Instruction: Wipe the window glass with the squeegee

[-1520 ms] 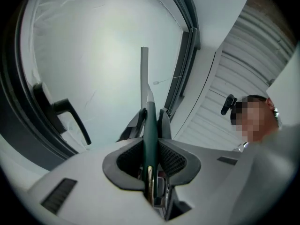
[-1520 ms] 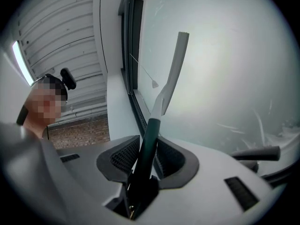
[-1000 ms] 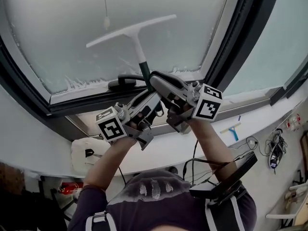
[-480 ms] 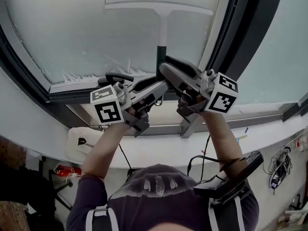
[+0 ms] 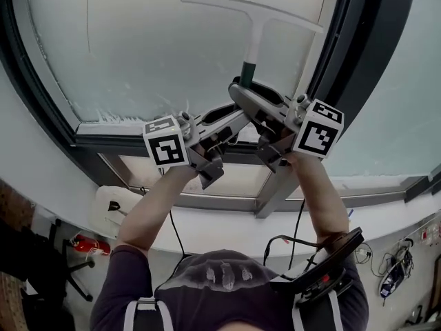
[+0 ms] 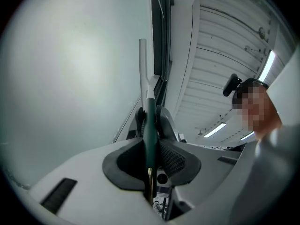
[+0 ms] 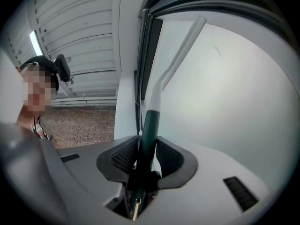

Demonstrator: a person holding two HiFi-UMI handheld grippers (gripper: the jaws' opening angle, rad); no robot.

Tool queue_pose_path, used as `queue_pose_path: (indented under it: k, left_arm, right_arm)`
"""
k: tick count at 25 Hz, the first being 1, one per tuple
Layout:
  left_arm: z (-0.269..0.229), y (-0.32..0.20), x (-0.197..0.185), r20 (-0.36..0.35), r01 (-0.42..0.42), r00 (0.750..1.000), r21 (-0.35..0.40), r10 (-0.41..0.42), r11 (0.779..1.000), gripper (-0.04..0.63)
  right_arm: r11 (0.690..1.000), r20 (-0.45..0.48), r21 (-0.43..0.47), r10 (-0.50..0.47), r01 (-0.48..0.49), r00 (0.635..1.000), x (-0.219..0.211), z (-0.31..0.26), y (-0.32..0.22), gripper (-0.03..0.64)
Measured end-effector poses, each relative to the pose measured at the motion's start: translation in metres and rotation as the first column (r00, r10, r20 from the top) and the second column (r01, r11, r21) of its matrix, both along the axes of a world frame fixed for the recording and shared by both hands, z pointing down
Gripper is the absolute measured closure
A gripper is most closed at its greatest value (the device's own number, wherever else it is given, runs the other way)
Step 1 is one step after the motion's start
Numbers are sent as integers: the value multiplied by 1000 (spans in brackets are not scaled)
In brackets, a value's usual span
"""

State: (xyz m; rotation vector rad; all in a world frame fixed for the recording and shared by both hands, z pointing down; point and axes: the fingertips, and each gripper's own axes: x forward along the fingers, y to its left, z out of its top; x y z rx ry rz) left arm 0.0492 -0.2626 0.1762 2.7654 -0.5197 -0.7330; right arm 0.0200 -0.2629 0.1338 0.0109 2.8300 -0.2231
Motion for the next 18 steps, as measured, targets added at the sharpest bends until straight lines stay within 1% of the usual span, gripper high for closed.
queue_pose_path:
  k: [2,5,12,15,18]
  left_arm:
    - [-10,-16,-2,-21,-20,1000,8,20,1000,506]
    - [-24,-28,-10,-62,-41,997,25,42,999,506]
    - [-52,-45,-20,-103,-32,994,29,35,999,506]
    - [-59,-50,-11,-141,-36,989,19,38,999,506]
    - [-66,-49,10,-155,-64,986,17,66,998,506]
  right_arm:
    - [1000,6,0,31,-31,999,-2,-9,-18,506]
    - [998,4,18,58,-58,998,-9,-24,-30,506]
    - [997,28,12,77,-78,997,-17,-53,-49,506]
    - [996,31,7,93,-94,995,-9,-61,-53,505]
    - [993,30,14,120,-121,992,12,-68,-52,505]
